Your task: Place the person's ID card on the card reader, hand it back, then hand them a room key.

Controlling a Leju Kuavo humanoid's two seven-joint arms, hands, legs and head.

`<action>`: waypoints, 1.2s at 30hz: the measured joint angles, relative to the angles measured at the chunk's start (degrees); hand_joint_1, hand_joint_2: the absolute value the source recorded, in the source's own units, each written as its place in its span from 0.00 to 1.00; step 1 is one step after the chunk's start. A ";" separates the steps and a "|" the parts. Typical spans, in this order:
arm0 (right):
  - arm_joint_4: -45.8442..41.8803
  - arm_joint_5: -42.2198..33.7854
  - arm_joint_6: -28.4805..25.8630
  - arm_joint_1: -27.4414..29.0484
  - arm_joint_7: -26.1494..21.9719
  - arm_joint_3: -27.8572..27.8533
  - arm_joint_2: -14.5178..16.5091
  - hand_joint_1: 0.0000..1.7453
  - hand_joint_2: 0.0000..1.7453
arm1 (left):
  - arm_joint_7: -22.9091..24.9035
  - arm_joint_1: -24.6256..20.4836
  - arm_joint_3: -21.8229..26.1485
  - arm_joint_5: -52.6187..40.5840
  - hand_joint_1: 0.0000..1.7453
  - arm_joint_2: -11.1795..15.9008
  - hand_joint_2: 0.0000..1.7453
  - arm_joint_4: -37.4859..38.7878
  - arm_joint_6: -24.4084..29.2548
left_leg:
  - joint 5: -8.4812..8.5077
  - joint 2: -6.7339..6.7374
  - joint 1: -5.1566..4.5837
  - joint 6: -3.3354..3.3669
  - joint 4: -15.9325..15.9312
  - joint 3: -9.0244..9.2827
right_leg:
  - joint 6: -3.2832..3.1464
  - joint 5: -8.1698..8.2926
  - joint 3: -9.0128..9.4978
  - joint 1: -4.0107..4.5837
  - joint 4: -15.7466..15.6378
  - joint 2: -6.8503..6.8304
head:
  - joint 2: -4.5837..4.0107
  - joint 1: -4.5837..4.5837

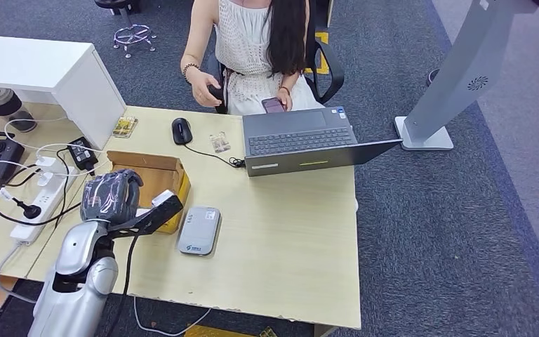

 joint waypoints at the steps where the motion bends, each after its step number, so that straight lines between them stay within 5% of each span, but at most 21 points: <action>1: 0.00 0.01 0.00 0.00 -0.01 0.00 0.00 0.00 0.00 | 0.03 -0.41 -0.38 -0.01 1.00 0.00 1.00 -0.32 -0.04 | 0.00 0.00 0.00 0.00 0.00 0.00 | 0.00 0.00 0.00 0.00 0.00 0.00 | 0.00 0.00; 16: 0.02 0.17 0.01 -0.05 -0.17 -0.24 0.00 0.00 0.00 | 0.29 -3.57 -3.43 0.16 1.00 -0.49 1.00 -2.76 -0.84 | 0.00 0.01 0.00 0.00 0.00 0.00 | 0.00 0.00 -0.01 0.00 0.00 0.01 | 0.00 0.00; 20: 0.02 0.10 0.01 -0.06 -0.33 -0.45 0.00 0.00 0.00 | 0.36 -4.02 -4.53 0.56 0.01 -0.52 1.00 -3.70 -1.04 | 0.00 0.01 0.00 0.00 0.00 -0.01 | 0.00 0.00 0.00 0.00 0.00 0.00 | 0.00 0.00; 36: 0.02 -0.79 0.01 -0.05 -0.72 -2.19 0.02 0.00 0.00 | -1.33 4.53 -7.22 3.08 0.00 1.26 1.00 -5.73 -1.26 | -0.01 0.01 -0.01 0.00 -0.01 -0.01 | -0.01 -0.02 0.00 0.00 0.00 0.00 | 0.00 0.00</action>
